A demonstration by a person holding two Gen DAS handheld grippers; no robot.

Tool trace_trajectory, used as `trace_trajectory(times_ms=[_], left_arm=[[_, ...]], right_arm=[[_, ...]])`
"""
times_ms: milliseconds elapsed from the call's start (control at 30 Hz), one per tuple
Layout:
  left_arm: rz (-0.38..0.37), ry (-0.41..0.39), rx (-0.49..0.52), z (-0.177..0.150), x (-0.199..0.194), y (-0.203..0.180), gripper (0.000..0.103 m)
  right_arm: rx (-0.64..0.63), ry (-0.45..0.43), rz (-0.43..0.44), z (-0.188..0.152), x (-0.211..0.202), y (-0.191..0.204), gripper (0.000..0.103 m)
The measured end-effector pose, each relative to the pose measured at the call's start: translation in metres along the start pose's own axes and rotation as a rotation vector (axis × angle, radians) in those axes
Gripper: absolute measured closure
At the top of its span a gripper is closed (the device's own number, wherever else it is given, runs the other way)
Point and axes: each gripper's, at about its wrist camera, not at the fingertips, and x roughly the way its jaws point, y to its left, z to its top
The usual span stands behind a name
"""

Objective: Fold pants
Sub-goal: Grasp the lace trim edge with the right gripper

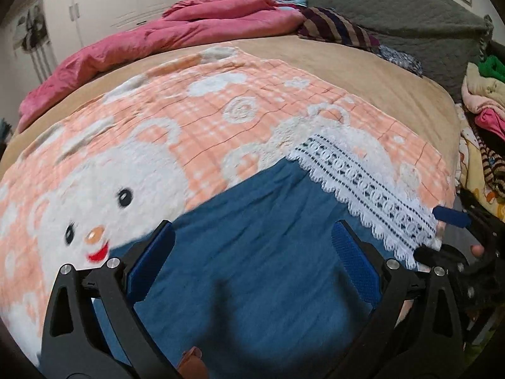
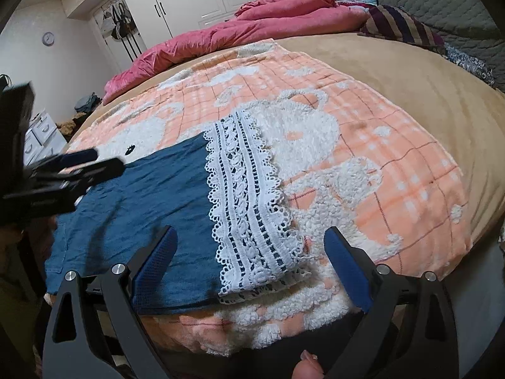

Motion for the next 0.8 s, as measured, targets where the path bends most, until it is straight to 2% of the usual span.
trace_trajectory(times_ms=[133,267,400,533,567,667,700,767,800], left_arm=[[-0.05,0.027,0.012,0.016,0.021,-0.001,0.01],[-0.051,0.039,0.047,0.028,0.038,-0.002,0.01],[-0.125,0.053,0.049,0.042,0.054,-0.003,0.01],[-0.206,0.053,0.084,0.053,0.07,-0.012,0.01],[-0.225,0.051,0.086,0.055,0.072,-0.013,0.01],[-0.279,0.053,0.099,0.061,0.086,-0.017,0.011],[-0.278,0.065,0.106,0.062,0.092,-0.018,0.012],[-0.275,0.087,0.111,0.064,0.101,-0.019,0.027],[-0.277,0.094,0.112,0.065,0.106,-0.018,0.029]], right_arm=[[0.006,0.007,0.007,-0.001,0.002,-0.002,0.01],[0.023,0.011,0.01,-0.001,0.004,-0.007,0.01],[0.047,0.009,0.021,-0.001,0.004,-0.012,0.012],[0.056,0.034,0.047,-0.003,0.009,-0.012,0.038],[0.061,0.041,0.048,-0.005,0.012,-0.012,0.041],[0.049,0.039,0.026,-0.007,0.014,-0.013,0.058],[0.048,0.036,0.026,-0.007,0.013,-0.013,0.061],[0.06,0.025,0.036,-0.007,0.01,-0.017,0.068],[0.063,0.023,0.042,-0.007,0.009,-0.018,0.068]])
